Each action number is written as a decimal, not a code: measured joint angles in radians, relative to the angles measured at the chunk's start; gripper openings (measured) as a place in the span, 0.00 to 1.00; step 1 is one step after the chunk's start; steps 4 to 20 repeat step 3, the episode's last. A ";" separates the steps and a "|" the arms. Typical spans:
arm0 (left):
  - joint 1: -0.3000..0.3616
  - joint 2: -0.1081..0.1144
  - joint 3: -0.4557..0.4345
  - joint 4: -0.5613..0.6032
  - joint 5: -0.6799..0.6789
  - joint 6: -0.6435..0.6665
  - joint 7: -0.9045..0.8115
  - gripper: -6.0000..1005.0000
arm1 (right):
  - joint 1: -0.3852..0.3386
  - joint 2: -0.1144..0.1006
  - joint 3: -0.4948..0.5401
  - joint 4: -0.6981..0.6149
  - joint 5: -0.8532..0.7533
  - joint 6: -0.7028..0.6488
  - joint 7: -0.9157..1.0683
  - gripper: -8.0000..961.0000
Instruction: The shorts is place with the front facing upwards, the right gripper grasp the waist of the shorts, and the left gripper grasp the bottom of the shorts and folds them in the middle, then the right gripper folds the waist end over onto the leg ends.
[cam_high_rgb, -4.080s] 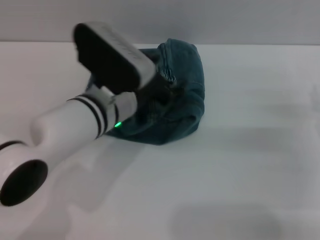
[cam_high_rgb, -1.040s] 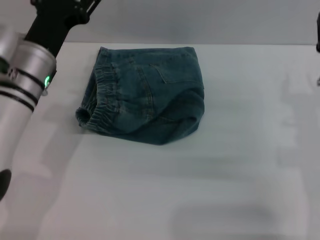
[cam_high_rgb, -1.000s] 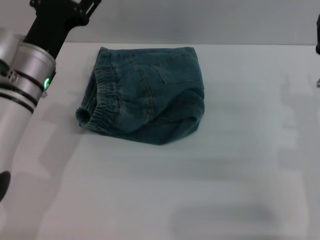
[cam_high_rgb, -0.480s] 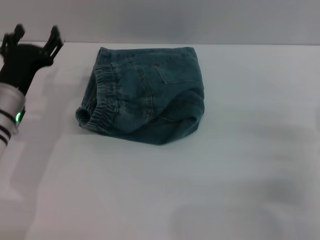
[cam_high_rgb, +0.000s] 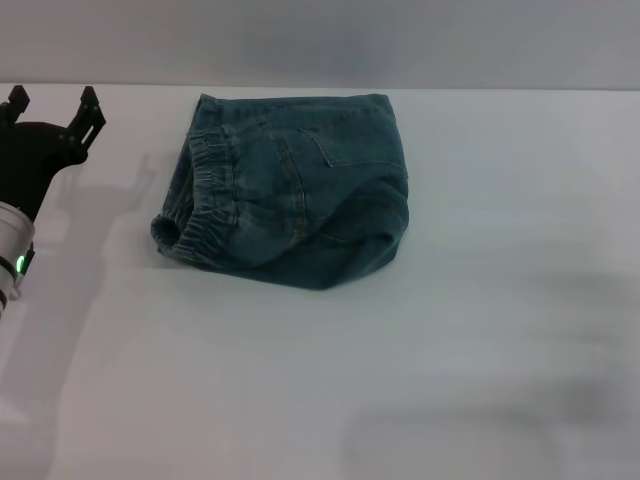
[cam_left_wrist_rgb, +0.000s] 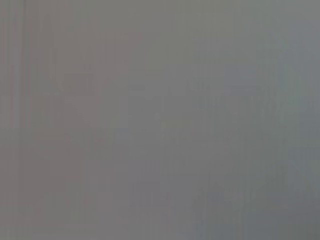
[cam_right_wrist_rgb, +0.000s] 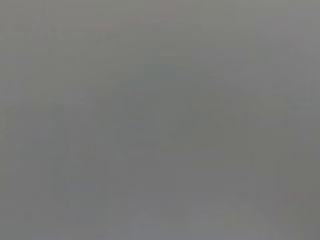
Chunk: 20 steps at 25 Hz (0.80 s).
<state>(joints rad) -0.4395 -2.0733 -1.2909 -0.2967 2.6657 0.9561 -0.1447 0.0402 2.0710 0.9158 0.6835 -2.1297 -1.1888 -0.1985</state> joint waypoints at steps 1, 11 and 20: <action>0.007 -0.001 0.000 -0.001 0.000 0.010 -0.003 0.86 | 0.001 0.000 -0.002 0.000 0.000 -0.003 0.000 0.83; 0.011 -0.001 0.000 -0.002 -0.001 0.016 -0.001 0.86 | 0.002 0.001 -0.006 0.002 0.000 -0.006 0.001 0.83; 0.011 -0.001 0.000 -0.002 -0.001 0.016 -0.001 0.86 | 0.002 0.001 -0.006 0.002 0.000 -0.006 0.001 0.83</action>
